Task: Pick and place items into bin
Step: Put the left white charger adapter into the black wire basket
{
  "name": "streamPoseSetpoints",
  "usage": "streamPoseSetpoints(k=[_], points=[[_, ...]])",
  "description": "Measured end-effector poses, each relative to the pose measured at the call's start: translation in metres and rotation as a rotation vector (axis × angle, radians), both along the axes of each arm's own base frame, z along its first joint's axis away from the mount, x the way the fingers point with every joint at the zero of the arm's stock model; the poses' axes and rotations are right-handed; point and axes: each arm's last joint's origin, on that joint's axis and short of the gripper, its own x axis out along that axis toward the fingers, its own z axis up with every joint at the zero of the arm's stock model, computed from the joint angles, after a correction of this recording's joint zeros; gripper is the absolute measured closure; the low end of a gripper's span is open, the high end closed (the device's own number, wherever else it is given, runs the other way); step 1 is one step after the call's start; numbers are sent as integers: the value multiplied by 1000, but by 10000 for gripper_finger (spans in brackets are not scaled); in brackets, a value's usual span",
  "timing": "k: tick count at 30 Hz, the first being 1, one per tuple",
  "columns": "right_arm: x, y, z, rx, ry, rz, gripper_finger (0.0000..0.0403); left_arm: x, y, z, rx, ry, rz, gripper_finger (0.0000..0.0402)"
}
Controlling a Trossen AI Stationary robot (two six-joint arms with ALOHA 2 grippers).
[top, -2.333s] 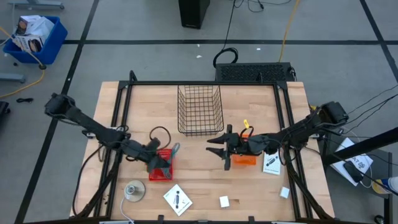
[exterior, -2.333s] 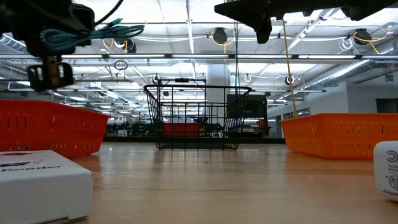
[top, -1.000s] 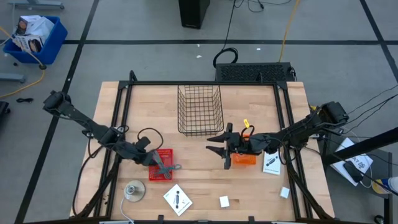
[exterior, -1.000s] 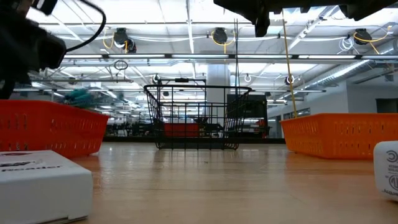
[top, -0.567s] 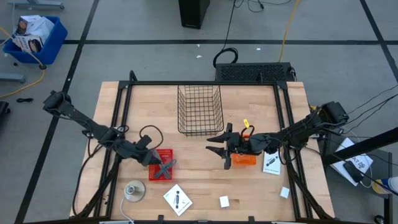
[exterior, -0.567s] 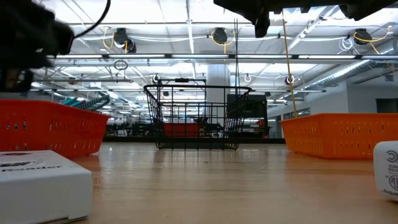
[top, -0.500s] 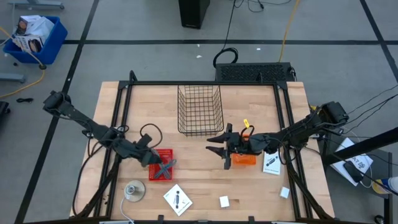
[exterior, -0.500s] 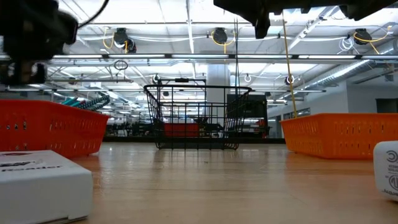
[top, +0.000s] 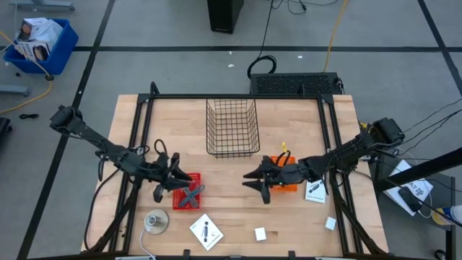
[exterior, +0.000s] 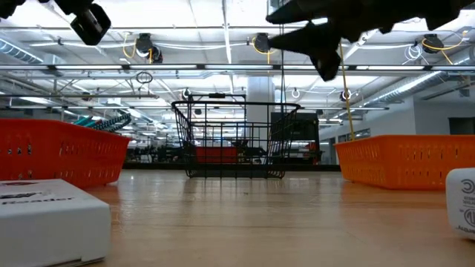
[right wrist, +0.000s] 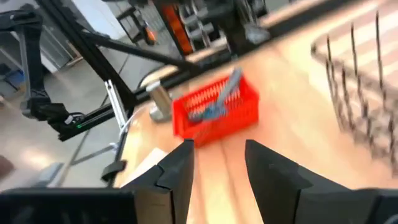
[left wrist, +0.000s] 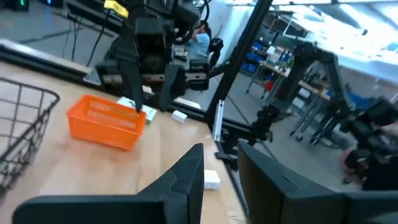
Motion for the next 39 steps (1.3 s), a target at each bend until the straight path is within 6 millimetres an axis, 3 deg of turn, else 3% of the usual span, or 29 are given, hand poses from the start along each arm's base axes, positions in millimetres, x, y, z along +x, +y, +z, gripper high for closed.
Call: streamPoseSetpoints(k=[11,15,20,26,33,39], points=[[-15,38,-29,311,241,-28,190,0,0,-3,96,3,7,300],[-6,61,-23,361,257,-1,169,0,0,-5,109,26,7,300],[7,85,-2,295,373,6,164,0,0,-5,92,31,14,300],[5,97,7,321,717,-138,166,0,1,-7,55,56,15,300],[20,116,-13,557,843,-154,155,0,0,-10,79,84,-3,300],[24,125,-26,657,944,-181,154,-1,1,-16,116,139,-5,300]])
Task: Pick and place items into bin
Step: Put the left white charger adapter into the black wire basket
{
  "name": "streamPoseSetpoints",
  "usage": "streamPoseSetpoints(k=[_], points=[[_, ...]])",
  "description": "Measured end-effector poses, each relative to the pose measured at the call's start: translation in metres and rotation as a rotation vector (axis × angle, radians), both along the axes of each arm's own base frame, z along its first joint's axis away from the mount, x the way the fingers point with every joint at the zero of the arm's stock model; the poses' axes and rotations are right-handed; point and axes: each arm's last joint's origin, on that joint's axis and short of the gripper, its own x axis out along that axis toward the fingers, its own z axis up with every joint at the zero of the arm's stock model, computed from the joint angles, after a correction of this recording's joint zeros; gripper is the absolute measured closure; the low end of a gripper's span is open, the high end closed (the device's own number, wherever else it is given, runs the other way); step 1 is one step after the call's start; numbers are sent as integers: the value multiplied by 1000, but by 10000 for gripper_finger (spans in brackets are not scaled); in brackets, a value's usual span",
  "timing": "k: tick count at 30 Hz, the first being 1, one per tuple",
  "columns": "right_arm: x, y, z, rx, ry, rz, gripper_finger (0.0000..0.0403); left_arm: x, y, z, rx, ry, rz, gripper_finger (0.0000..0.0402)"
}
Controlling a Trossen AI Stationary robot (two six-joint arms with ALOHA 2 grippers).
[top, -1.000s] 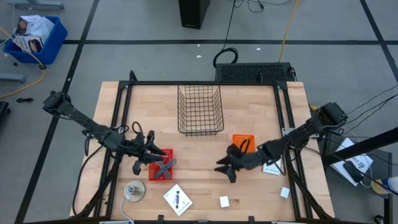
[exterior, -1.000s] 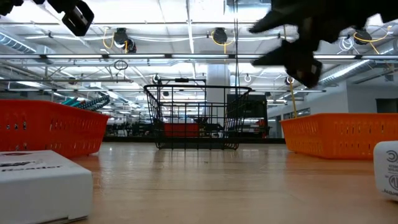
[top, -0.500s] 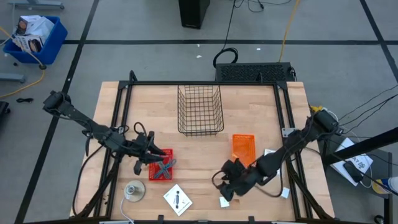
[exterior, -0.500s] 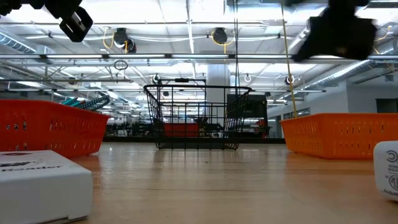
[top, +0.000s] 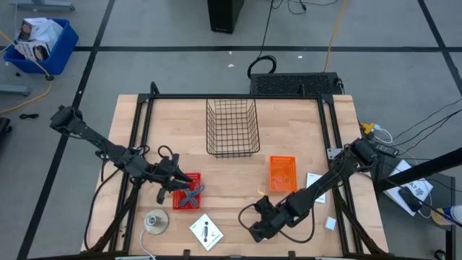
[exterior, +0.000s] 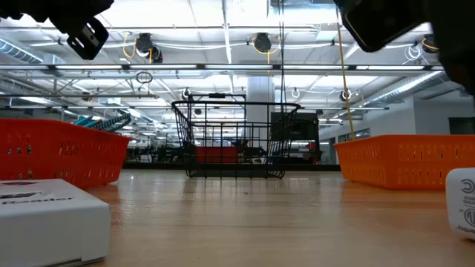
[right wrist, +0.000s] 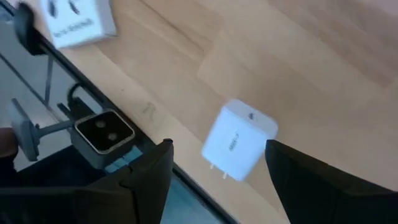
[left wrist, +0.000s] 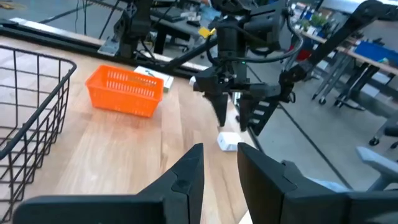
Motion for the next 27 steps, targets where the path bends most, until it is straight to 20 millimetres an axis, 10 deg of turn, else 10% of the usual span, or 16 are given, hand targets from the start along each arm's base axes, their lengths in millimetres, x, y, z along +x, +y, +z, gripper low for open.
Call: streamPoseSetpoints(k=[27], points=[[5,7,-33,31,117,-47,154,-6,-9,-3,1,29,-91,300]])
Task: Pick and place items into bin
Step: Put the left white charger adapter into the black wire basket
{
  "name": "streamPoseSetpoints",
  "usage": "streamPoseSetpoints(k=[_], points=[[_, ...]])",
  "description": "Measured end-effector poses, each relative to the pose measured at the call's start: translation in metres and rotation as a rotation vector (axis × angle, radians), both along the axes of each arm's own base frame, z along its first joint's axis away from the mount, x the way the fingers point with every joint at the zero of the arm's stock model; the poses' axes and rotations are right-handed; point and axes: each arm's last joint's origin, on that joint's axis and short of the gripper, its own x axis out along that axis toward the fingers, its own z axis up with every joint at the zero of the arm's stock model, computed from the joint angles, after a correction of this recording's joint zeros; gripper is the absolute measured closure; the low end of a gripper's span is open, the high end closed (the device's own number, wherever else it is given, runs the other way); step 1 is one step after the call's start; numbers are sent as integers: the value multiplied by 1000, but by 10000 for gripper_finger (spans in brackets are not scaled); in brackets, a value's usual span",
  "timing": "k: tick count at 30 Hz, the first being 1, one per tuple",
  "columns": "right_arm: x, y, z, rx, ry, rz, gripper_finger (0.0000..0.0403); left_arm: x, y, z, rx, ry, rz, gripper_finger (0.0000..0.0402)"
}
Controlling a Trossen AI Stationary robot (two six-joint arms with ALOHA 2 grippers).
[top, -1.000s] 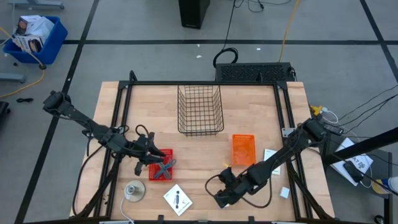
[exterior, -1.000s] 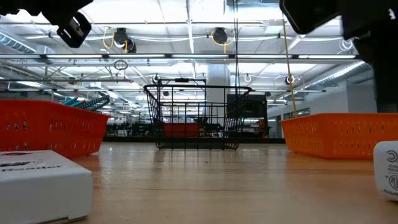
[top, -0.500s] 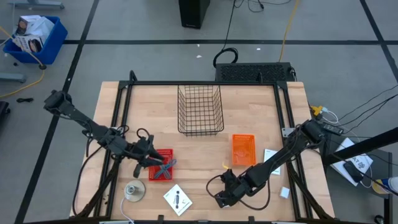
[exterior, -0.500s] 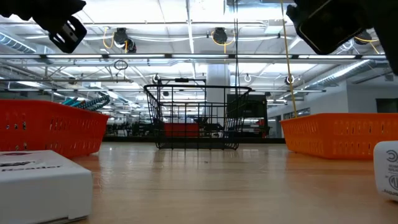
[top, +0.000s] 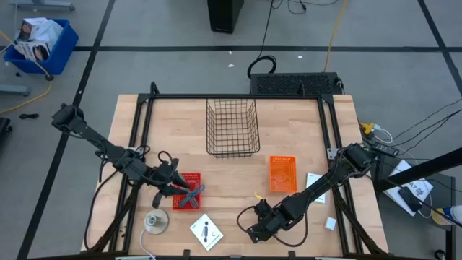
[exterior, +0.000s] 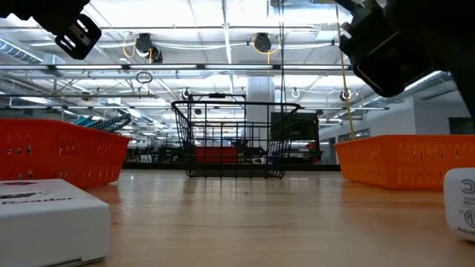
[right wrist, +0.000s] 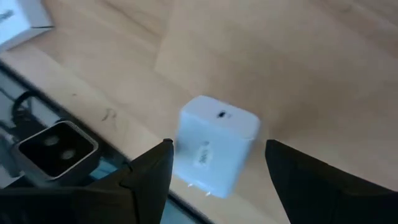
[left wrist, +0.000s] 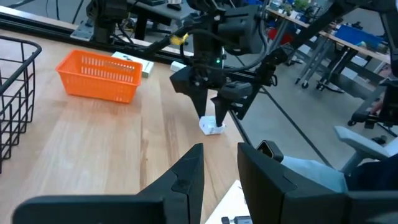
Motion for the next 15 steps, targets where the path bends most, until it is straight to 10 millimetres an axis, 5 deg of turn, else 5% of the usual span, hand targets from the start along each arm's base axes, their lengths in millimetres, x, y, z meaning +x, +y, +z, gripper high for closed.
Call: streamPoseSetpoints(k=[9,15], points=[[2,2,-11,-6,14,34,155,0,0,0,4,0,0,300],[-1,2,-13,-30,34,62,199,0,0,0,2,1,0,300]])
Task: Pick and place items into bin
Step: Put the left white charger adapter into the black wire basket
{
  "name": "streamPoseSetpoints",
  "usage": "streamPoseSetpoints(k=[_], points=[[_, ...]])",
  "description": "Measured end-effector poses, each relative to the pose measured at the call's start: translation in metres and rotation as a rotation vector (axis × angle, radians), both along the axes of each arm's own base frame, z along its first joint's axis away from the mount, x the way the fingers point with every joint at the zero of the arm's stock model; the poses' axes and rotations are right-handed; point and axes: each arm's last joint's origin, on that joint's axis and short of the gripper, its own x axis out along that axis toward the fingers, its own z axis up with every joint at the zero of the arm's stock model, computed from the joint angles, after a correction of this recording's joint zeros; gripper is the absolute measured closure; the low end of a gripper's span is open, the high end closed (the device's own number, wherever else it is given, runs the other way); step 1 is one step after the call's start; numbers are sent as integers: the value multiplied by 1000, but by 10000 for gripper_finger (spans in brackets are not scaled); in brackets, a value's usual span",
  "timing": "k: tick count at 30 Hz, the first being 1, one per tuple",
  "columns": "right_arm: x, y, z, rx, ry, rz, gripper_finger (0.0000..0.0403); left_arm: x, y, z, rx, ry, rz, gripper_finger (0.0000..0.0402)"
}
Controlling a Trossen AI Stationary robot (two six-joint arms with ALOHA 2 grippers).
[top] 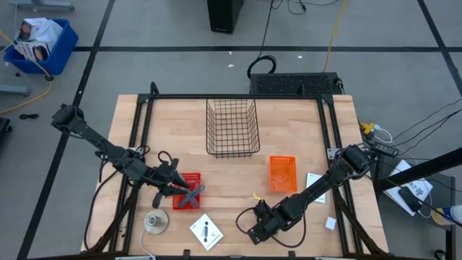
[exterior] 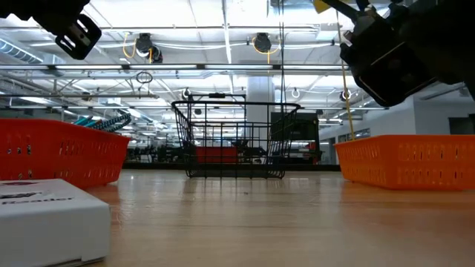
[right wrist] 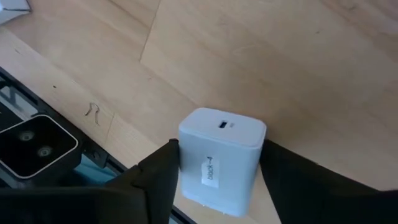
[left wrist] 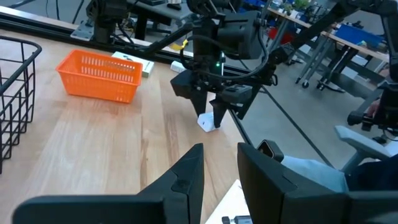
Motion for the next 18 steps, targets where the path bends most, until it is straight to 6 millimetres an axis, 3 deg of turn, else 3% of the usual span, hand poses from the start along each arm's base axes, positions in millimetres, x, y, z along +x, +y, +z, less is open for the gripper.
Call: streamPoseSetpoints(k=[4,18], points=[[0,-1,0,-30,-18,26,219,0,0,0,0,0,0,300],[6,-9,1,-109,-102,89,214,0,0,0,-1,-1,5,300]])
